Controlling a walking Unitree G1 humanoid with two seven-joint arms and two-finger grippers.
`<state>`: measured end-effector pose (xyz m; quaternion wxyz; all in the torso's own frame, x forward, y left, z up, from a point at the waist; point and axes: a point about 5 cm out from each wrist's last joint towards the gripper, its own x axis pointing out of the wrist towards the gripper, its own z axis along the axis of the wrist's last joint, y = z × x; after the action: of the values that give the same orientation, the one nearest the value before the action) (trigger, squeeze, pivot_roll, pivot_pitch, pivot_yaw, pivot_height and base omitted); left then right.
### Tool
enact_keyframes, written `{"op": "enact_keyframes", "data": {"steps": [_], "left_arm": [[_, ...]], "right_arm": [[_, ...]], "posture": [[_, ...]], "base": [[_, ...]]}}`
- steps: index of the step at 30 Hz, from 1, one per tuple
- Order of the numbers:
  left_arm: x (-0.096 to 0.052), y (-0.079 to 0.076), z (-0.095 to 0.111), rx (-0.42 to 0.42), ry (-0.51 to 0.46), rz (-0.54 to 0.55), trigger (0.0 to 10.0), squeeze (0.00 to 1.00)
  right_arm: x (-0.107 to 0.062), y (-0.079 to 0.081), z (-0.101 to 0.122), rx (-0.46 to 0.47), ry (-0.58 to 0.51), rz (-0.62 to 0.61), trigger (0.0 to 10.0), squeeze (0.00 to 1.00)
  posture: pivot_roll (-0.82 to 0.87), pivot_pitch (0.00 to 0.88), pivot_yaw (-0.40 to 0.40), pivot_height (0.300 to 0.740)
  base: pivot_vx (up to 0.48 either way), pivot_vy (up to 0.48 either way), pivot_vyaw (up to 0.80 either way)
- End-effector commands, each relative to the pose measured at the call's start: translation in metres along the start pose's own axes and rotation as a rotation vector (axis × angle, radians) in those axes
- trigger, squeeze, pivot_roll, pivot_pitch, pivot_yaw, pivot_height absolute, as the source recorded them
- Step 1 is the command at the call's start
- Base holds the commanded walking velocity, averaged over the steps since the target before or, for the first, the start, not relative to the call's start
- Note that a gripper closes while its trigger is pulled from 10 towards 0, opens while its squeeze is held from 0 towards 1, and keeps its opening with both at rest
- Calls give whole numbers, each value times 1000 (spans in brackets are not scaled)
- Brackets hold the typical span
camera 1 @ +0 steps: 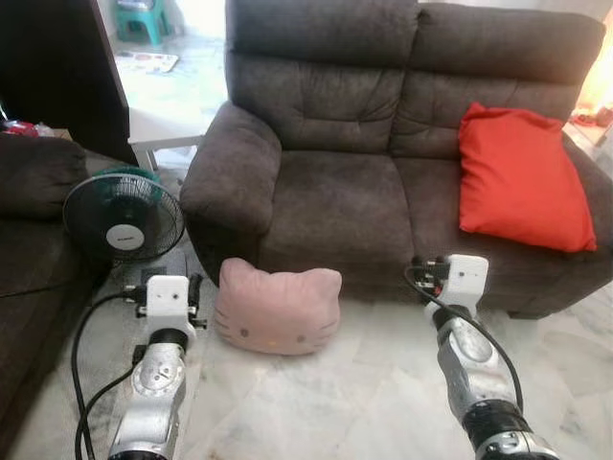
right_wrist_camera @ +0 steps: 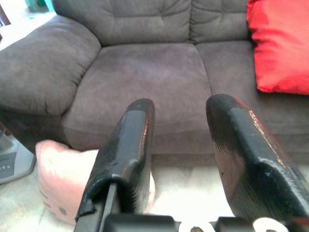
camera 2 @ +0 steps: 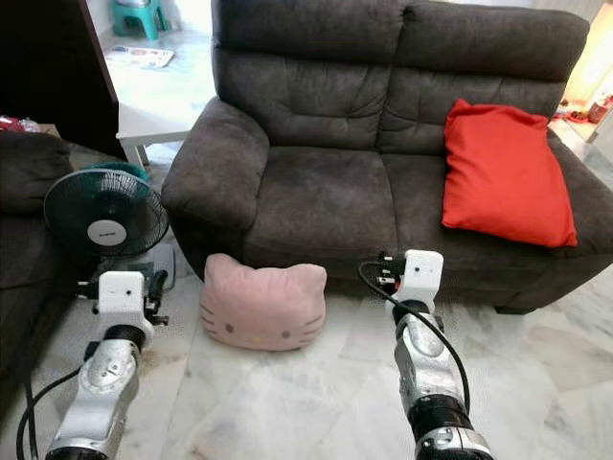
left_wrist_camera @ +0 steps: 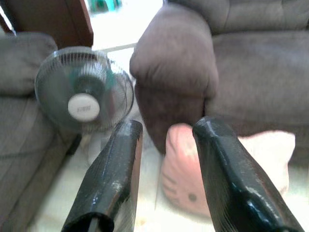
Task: Move the pillow to the sofa from floor
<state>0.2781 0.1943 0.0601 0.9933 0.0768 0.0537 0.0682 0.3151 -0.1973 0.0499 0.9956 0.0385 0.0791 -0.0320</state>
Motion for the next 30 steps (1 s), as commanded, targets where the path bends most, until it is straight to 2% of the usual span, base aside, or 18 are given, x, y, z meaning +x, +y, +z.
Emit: {"op": "enact_keyframes", "data": {"steps": [1, 4, 30], "left_arm": [[1, -1, -5, 9, 11, -16, 10000, 0], [0, 1, -12, -8, 44, 3, 10000, 0], [-2, 5, -13, 1, 14, 26, 10000, 0]], "right_arm": [[-1, -6, -3, -10, 17, -14, 10000, 0], [-4, -8, -10, -18, 46, -16, 10000, 0], [-7, 0, -22, -32, 93, 23, 10000, 0]], "posture": [[172, 41, -80, 740], [172, 43, -81, 740], [180, 58, -85, 740]], "base": [[0, 0, 0], [165, 0, 0], [407, 0, 0]]}}
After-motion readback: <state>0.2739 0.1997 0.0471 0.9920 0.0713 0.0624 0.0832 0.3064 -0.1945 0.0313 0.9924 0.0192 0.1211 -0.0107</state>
